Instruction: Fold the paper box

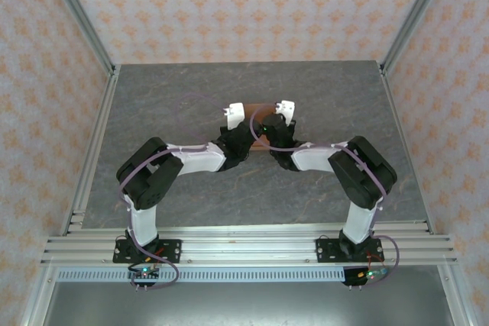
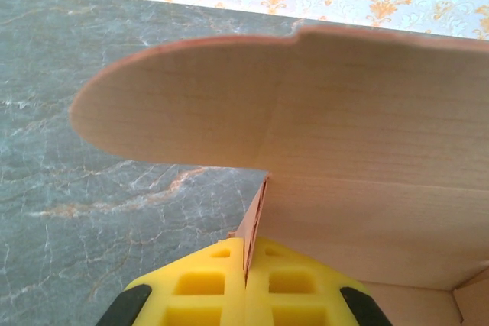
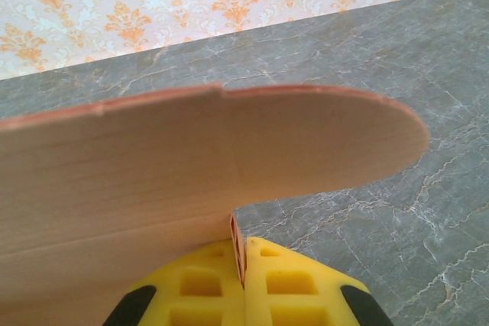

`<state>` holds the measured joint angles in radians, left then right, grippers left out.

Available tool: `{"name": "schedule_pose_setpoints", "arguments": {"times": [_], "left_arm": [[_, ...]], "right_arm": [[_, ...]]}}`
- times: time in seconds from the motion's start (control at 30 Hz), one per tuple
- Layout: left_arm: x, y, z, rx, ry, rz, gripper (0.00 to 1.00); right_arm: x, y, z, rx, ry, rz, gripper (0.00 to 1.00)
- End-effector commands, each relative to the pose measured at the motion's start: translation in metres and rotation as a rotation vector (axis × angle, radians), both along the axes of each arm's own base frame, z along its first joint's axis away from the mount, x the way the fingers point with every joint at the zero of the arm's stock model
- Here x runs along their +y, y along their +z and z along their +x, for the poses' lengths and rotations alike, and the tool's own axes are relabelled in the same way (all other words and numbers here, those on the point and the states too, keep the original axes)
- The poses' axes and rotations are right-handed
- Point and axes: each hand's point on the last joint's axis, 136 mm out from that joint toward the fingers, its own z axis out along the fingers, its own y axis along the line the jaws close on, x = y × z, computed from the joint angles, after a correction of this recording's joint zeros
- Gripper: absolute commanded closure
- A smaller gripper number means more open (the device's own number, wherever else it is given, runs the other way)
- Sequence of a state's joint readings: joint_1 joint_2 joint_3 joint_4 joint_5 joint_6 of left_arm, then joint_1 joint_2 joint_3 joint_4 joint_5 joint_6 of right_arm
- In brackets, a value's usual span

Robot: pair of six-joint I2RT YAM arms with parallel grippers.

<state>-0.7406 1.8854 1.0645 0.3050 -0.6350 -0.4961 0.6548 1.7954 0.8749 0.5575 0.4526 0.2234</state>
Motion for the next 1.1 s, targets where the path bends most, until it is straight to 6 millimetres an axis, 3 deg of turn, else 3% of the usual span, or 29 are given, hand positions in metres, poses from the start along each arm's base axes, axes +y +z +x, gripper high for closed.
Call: {"name": "schedule_pose_setpoints", "arguments": {"times": [0.0, 0.23, 0.6, 1.07], "left_arm": [[0.045, 0.007, -0.009, -0.061, 0.201, 0.07, 1.0], [0.048, -0.01, -0.027, -0.048, 0.219, 0.101, 1.0], [0.055, -0.019, -0.044, -0.084, 0.249, 0.142, 1.0], [0.058, -0.029, -0.048, -0.101, 0.237, 0.163, 1.0]], "right_arm": [[-0.033, 0.0, -0.004, -0.022, -0.112, -0.032, 1.0], [-0.037, -0.008, -0.015, -0.033, -0.102, -0.02, 1.0], [-0.039, -0.027, -0.039, -0.028, -0.044, -0.044, 1.0], [-0.037, -0.052, -0.053, -0.047, -0.015, -0.075, 1.0]]}}
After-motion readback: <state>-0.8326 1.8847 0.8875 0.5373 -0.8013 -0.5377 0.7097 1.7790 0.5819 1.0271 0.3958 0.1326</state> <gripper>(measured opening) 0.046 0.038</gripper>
